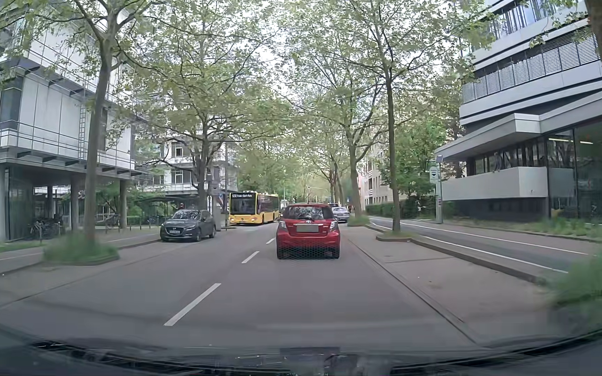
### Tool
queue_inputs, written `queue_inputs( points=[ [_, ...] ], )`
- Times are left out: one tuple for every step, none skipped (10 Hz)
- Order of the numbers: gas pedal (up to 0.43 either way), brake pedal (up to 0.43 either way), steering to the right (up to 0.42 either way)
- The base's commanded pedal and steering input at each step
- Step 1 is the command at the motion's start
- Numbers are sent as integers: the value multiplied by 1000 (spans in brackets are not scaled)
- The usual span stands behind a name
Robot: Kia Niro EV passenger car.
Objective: Follow the waypoints while adhering to traffic rules and regulations
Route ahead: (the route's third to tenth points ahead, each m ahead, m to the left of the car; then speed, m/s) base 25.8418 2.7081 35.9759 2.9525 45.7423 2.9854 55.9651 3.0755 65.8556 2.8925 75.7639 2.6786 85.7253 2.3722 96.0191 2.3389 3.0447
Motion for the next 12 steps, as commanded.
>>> queue_inputs(
  points=[
    [0,0,0],
    [0,0,0],
    [0,0,0],
    [0,0,0],
    [0,0,2],
    [0,0,4],
    [0,0,5],
    [28,0,7],
    [47,0,7],
    [67,0,7],
    [79,0,7],
    [79,0,7]
  ],
)
